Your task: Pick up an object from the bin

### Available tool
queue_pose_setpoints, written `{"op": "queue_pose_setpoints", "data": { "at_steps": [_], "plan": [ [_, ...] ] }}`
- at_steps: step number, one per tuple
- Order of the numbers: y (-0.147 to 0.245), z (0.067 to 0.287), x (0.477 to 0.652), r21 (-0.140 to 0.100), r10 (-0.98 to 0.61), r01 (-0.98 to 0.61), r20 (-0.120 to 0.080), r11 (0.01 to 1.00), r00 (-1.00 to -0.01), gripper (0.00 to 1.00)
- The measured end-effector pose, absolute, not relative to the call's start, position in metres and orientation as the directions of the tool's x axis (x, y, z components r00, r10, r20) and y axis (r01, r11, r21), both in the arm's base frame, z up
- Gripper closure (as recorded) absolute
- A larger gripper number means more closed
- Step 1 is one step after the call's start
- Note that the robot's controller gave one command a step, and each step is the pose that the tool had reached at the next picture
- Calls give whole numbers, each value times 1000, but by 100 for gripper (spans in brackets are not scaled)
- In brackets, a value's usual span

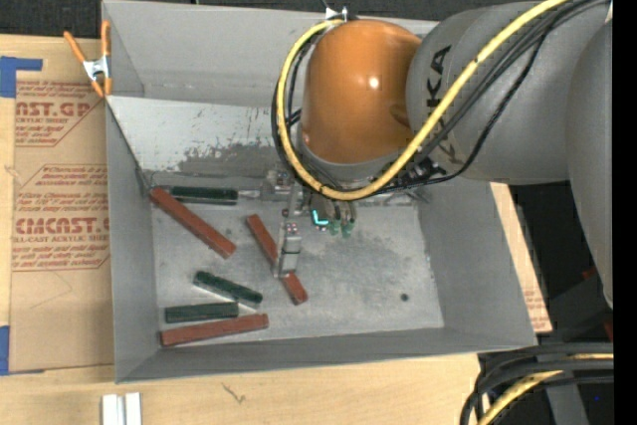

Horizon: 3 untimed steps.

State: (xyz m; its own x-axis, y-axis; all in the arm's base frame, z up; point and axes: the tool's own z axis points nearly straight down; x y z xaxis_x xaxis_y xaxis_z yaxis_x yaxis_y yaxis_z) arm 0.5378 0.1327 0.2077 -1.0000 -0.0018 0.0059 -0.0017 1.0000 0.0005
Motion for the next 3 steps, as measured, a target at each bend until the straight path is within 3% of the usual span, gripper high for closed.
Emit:
{"op": "queue_pose_setpoints", "data": {
  "at_steps": [1, 2, 3],
  "plan": [
    [132, 211, 540, 1, 0, 0, -1, 1000, -1000, 0],
    [166, 151, 524, 1, -113, -113, -4, 994, -994, 0],
    [109, 84, 560, 2, 71, 71, -3, 997, -997, 0]
  ]
}}
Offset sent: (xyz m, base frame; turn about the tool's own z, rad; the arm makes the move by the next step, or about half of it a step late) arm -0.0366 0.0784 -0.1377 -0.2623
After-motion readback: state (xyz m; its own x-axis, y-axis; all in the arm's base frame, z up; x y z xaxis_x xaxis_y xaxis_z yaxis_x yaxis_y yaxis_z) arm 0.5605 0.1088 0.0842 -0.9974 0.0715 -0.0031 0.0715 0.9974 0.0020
